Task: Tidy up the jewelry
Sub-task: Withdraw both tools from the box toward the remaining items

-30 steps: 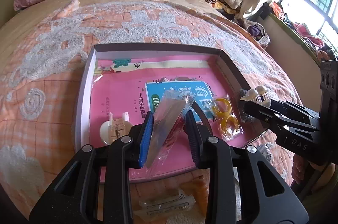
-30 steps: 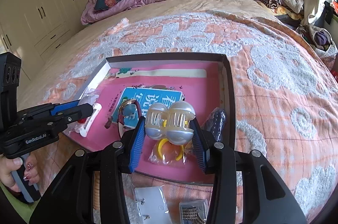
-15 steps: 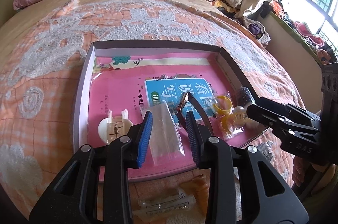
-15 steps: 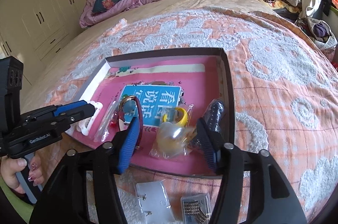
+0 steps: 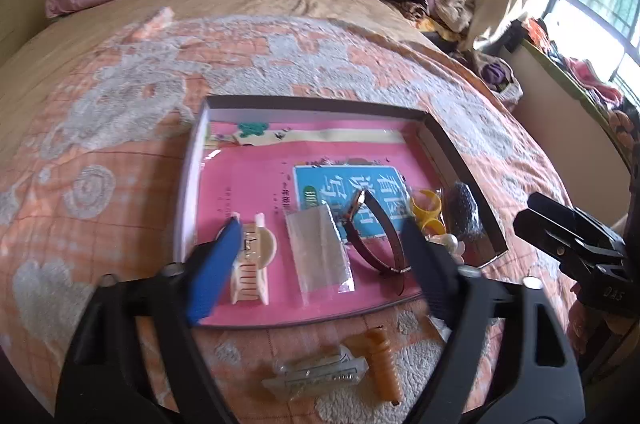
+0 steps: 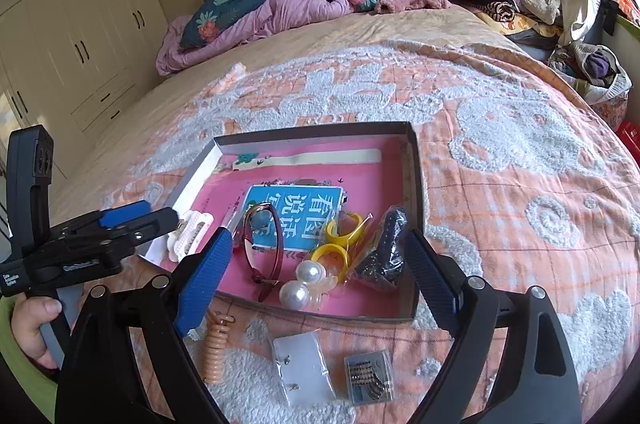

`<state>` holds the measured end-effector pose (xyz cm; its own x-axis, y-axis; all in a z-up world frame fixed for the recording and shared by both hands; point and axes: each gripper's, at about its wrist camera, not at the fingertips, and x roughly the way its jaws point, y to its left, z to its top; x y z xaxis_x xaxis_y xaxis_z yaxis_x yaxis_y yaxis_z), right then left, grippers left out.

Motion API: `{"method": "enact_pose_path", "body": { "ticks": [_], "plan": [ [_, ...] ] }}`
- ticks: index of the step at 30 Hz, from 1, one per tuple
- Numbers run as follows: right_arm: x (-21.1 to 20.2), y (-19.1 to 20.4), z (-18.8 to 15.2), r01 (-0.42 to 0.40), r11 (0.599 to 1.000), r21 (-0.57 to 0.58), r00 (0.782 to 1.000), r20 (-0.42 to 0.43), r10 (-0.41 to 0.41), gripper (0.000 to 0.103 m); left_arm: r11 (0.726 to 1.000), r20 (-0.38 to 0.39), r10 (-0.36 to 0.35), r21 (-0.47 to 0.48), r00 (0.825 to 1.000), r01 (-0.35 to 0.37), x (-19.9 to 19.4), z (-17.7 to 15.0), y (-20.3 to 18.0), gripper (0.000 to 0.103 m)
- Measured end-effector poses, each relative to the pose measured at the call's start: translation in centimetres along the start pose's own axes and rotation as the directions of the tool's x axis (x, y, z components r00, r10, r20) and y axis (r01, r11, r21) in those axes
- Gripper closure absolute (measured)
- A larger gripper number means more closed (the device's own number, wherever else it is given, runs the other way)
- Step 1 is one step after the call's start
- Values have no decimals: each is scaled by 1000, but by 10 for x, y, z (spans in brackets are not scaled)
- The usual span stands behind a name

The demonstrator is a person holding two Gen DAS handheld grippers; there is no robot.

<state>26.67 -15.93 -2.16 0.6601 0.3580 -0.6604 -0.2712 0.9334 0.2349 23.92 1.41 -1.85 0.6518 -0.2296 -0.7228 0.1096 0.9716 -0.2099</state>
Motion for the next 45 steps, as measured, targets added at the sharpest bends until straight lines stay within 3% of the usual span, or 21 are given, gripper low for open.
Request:
{"method": "enact_pose_path", "body": {
  "ticks": [3, 27, 45],
  "plan": [
    [-9, -1, 1, 0, 1000, 3, 1000, 13, 0, 16, 1000, 28, 15, -19, 999, -14, -12, 1, 1, 10],
    [-81, 17, 2, -25, 999, -21, 992, 126, 27, 16, 997, 142, 12, -78, 990, -1, -87, -6, 0, 10],
    [-105, 15, -19, -16, 999, -29, 992, 128, 20, 16, 999, 131, 4, -39, 991, 1, -103, -29, -18, 10]
  ]
}}
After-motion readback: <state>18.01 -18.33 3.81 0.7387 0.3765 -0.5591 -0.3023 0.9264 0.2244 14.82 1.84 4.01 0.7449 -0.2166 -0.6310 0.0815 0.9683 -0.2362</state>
